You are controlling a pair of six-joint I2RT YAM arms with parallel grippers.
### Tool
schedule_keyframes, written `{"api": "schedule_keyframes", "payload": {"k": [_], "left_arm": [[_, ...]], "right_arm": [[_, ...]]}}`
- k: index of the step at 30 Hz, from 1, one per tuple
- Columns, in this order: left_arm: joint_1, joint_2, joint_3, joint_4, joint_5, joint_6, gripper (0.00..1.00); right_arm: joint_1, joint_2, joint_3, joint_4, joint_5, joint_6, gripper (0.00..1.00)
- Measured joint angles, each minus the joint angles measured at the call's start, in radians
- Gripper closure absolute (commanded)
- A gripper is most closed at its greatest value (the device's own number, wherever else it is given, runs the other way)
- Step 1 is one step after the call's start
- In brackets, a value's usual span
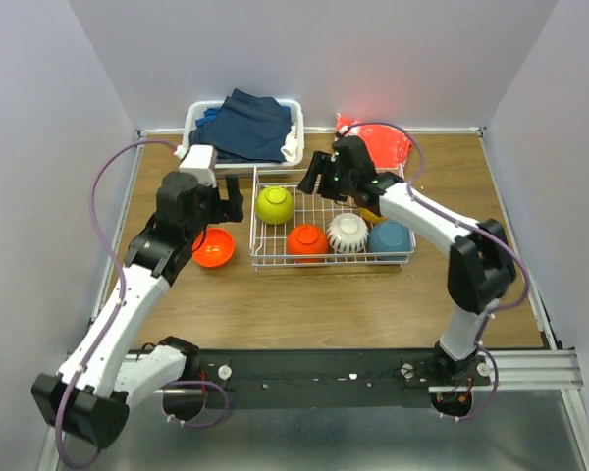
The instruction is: Unload the bowls from the dish rack
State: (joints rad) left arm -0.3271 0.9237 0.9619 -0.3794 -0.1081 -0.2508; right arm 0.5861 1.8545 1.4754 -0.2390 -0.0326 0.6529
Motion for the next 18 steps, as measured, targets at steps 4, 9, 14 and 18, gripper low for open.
{"api": "schedule_keyframes", "payload": {"k": [4, 9, 14, 18], "left_arm": [[-0.126, 0.185, 0.201, -0.094, -0.037, 0.083, 0.04], [-0.270, 0.432, 0.428, -0.255, -0.134, 0.185, 0.05], [-0.352, 0.650, 0.566, -0.383, -0.242, 0.256, 0.08], [-0.362, 0.772, 0.612, -0.452, -0.311, 0.296, 0.09]], "right_arm": [[0.000, -0.179, -0.125, 0.032, 0.101, -0.053, 0.23], [-0.001, -0.370, -0.330, 0.087, 0.246, -0.096, 0.23], [-0.001, -0.484, -0.494, 0.110, 0.357, -0.115, 0.23], [-0.004, -0.573, -0.583, 0.143, 0.407, -0.124, 0.23]]}}
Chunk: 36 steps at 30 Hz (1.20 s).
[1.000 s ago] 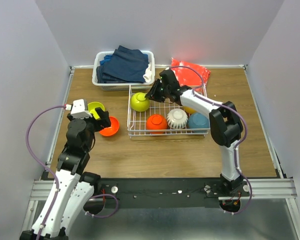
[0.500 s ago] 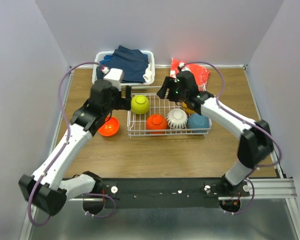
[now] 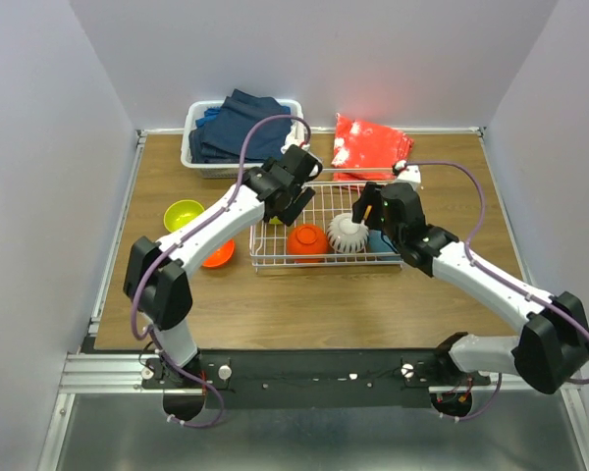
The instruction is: Unload the bowls from the dish rack
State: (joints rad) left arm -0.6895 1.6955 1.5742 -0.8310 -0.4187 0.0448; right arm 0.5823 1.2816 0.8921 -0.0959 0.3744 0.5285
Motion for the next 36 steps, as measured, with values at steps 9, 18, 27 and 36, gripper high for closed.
{"api": "schedule_keyframes", "payload": {"k": [9, 18, 27, 36], "left_arm": [[0.002, 0.190, 0.097, 0.005, -0.161, 0.075, 0.09], [0.011, 0.274, 0.101, 0.107, -0.249, 0.145, 0.09], [0.015, 0.314, 0.130, 0.192, -0.304, 0.206, 0.07], [0.014, 0.235, 0.037, 0.253, -0.215, 0.370, 0.01]], "right_arm": [[0.000, -0.091, -0.082, 0.051, 0.051, -0.018, 0.23], [-0.002, -0.102, -0.112, 0.052, 0.068, -0.029, 0.21], [-0.002, -0.134, -0.118, 0.052, 0.100, -0.032, 0.16], [-0.002, -0.222, -0.148, 0.050, 0.130, -0.044, 0.07]]}}
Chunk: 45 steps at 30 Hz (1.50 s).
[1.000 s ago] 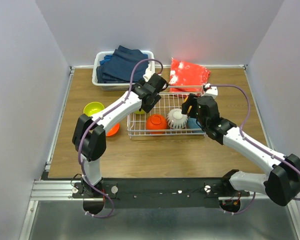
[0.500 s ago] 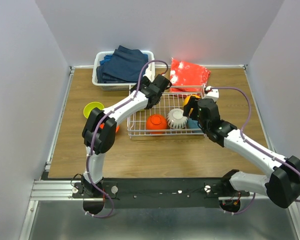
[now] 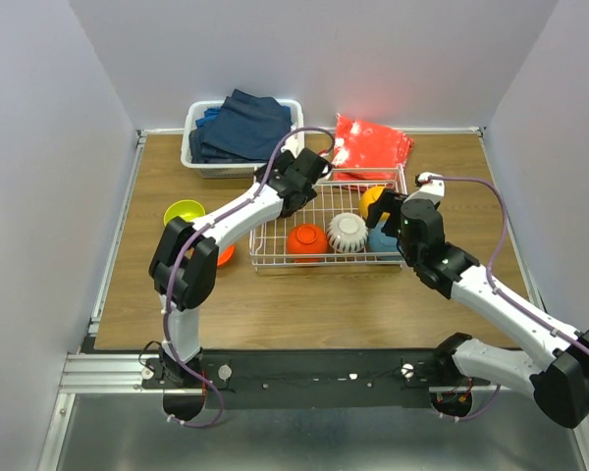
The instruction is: Unload the bowls from the dish rack
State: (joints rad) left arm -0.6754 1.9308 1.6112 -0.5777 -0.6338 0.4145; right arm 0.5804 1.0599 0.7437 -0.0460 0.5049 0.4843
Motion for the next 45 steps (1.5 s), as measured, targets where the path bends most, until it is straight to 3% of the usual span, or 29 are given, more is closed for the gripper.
{"api": "schedule_keyframes", "payload": {"k": [5, 16, 38, 45], "left_arm": [[-0.005, -0.078, -0.086, -0.003, 0.085, 0.105, 0.01], [-0.017, -0.076, -0.092, -0.034, 0.227, 0.188, 0.01], [-0.011, -0.013, -0.254, 0.268, 0.135, 0.280, 0.01], [-0.013, -0.003, -0.252, 0.270, 0.126, 0.282, 0.01]], "right_arm": [[0.000, -0.026, -0.006, -0.001, 0.004, -0.007, 0.03], [0.000, -0.056, -0.010, -0.019, 0.016, -0.014, 0.01], [0.000, -0.079, -0.018, -0.054, 0.026, -0.026, 0.01], [0.000, -0.078, -0.018, -0.054, 0.026, -0.033, 0.01]]}}
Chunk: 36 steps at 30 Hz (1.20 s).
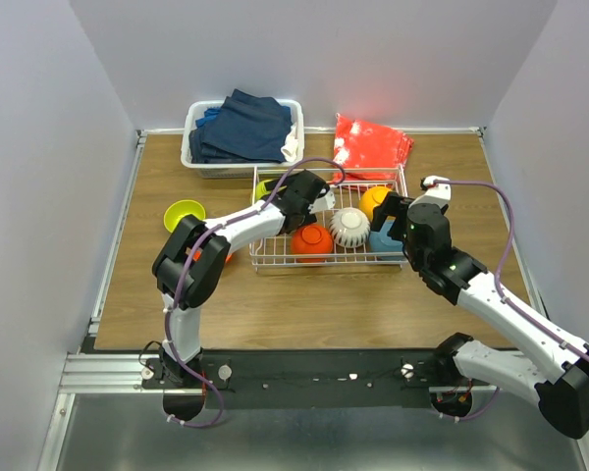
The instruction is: Unload the bowls from the dish rack
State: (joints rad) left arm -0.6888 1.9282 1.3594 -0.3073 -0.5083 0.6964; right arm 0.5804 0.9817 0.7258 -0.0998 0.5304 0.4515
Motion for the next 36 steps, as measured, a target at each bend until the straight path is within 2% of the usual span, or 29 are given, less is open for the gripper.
{"api": "schedule_keyframes", "payload": {"k": [14, 20, 24, 30, 33, 36], "left_arm": [[0.000, 0.025, 0.022, -0.014, -0.030, -0.001, 0.01], [-0.007, 0.041, 0.023, 0.008, -0.074, -0.020, 0.08], [-0.014, 0.042, 0.016, 0.022, -0.090, -0.027, 0.23], [-0.046, 0.040, 0.007, 0.053, -0.128, -0.006, 0.39], [-0.049, 0.036, 0.006, 0.064, -0.130, -0.008, 0.42], [-0.051, 0.032, 0.003, 0.067, -0.132, -0.013, 0.52]], "right_arm": [[0.000, 0.002, -0.014, 0.001, 0.000, -0.001, 0.01], [0.000, 0.003, -0.015, 0.002, 0.000, 0.000, 0.01], [0.000, 0.004, -0.018, 0.002, 0.000, 0.000, 0.01], [0.000, 0.004, -0.023, 0.002, 0.000, 0.000, 0.01], [0.000, 0.004, -0.026, 0.004, 0.000, 0.000, 0.01], [0.000, 0.003, -0.028, 0.006, -0.001, 0.000, 0.01]]}}
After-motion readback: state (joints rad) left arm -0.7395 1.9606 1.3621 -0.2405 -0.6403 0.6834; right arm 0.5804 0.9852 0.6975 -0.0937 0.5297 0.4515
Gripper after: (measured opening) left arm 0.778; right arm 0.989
